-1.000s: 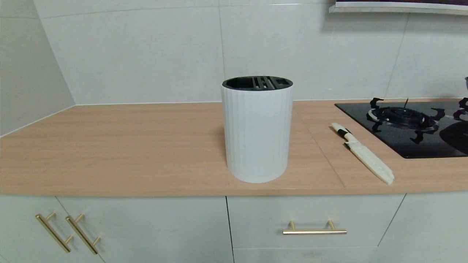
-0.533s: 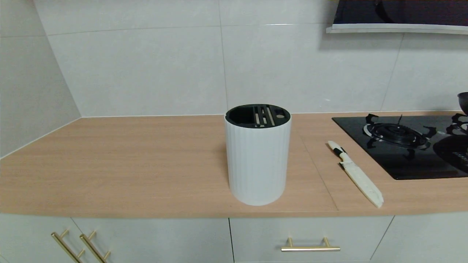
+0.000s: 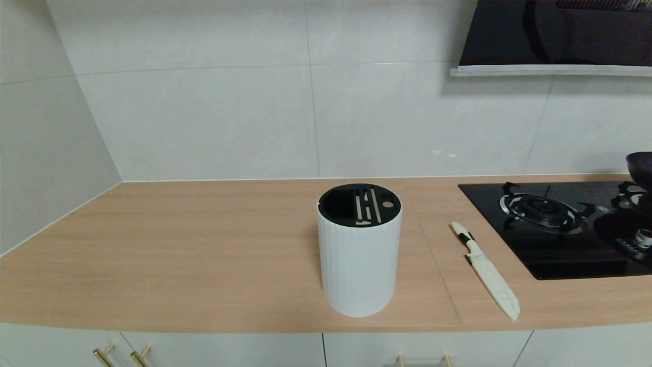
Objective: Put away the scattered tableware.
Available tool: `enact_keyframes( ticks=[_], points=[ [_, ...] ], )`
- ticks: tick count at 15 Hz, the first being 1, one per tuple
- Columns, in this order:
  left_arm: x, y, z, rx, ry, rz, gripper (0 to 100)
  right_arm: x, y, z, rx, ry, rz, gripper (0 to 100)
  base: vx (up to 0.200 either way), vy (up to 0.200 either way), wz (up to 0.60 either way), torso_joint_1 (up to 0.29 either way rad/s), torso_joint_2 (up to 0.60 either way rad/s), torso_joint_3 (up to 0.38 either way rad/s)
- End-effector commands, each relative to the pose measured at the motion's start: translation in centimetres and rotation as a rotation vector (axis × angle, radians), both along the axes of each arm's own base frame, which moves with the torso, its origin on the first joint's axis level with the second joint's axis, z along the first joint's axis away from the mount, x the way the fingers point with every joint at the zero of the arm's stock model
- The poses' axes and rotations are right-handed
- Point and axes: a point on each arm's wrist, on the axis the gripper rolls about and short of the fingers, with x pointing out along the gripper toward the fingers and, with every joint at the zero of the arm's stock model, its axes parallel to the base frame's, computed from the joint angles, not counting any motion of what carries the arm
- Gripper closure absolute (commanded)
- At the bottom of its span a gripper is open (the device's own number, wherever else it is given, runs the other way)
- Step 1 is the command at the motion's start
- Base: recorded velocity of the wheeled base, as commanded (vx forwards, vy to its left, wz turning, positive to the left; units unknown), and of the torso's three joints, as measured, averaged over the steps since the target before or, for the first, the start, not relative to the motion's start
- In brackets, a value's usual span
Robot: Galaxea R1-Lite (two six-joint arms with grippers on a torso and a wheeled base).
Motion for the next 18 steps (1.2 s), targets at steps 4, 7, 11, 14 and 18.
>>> enact_keyframes(
  ticks=[4, 7, 11, 14, 18],
  points=[
    [0.00, 0.00, 0.00, 0.000, 0.000, 0.001, 0, 0.01, 0.00, 0.01, 0.000, 0.001, 0.000, 0, 0.000, 0.000, 0.00, 0.260, -0.57, -0.301],
    [0.00, 0.00, 0.00, 0.000, 0.000, 0.001, 0, 0.01, 0.00, 0.01, 0.000, 0.001, 0.000, 0, 0.000, 0.000, 0.00, 0.274, -0.60, -0.318],
    [0.00, 0.00, 0.00, 0.000, 0.000, 0.001, 0, 0.01, 0.00, 0.01, 0.000, 0.001, 0.000, 0, 0.000, 0.000, 0.00, 0.227, -0.46, -0.240],
    [0.00, 0.00, 0.00, 0.000, 0.000, 0.001, 0, 0.01, 0.00, 0.01, 0.002, 0.001, 0.000, 0, 0.000, 0.000, 0.00, 0.110, -0.23, -0.118],
    [0.00, 0.00, 0.00, 0.000, 0.000, -0.001, 0, 0.01, 0.00, -0.01, 0.002, 0.002, 0.000, 0, 0.000, 0.000, 0.00, 0.000, 0.00, 0.000]
  ],
)
